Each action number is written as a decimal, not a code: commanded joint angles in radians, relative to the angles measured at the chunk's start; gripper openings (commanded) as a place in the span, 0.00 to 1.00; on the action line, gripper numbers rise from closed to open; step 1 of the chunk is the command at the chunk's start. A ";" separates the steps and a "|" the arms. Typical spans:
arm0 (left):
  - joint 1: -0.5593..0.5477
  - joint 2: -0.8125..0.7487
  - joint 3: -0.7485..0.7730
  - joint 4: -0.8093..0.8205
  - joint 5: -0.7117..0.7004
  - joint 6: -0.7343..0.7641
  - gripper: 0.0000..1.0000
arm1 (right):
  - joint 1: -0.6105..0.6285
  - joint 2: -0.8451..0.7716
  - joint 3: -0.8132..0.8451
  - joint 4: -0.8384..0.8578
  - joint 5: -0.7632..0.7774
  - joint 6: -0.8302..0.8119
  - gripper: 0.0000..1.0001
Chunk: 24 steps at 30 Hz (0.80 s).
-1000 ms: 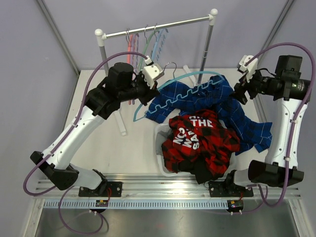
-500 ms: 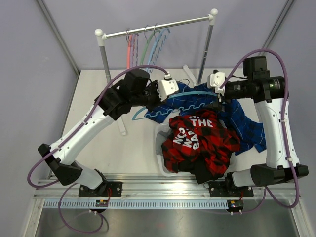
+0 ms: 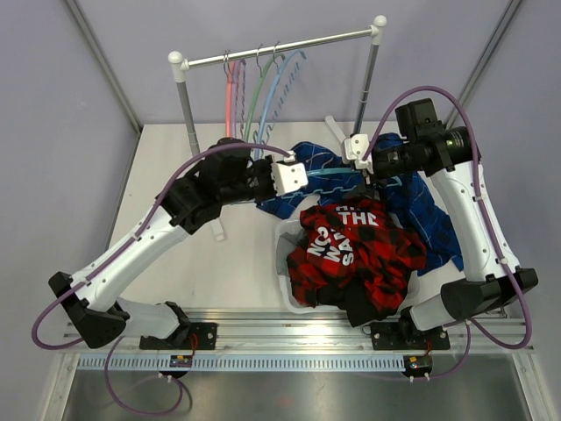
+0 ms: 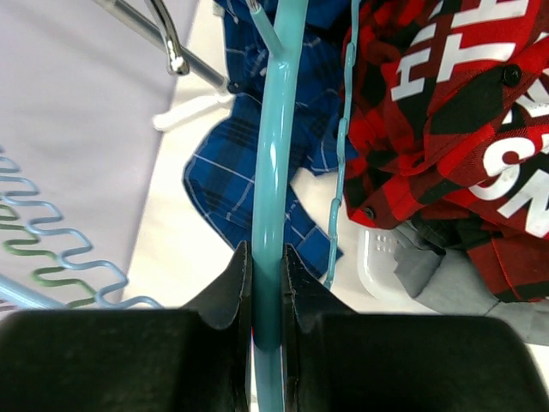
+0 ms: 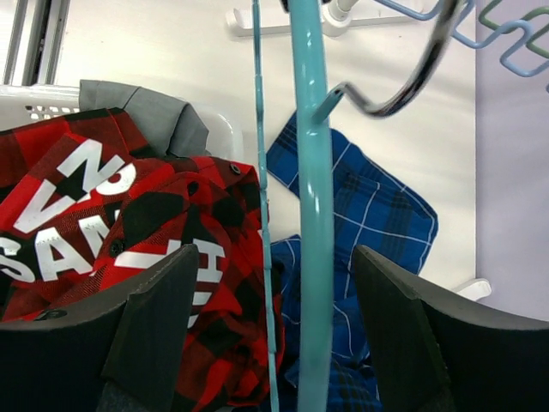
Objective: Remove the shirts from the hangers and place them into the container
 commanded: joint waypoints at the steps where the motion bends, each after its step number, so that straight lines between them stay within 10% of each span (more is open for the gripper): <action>1: -0.004 -0.065 -0.013 0.174 0.011 0.042 0.00 | 0.022 0.014 -0.012 -0.300 0.030 0.004 0.78; 19: -0.004 -0.147 -0.088 0.272 -0.041 0.002 0.02 | 0.023 -0.038 0.000 -0.300 0.024 -0.028 0.00; 24: -0.004 -0.248 -0.103 0.352 -0.014 -0.104 0.58 | 0.023 -0.045 0.086 -0.292 -0.021 0.067 0.00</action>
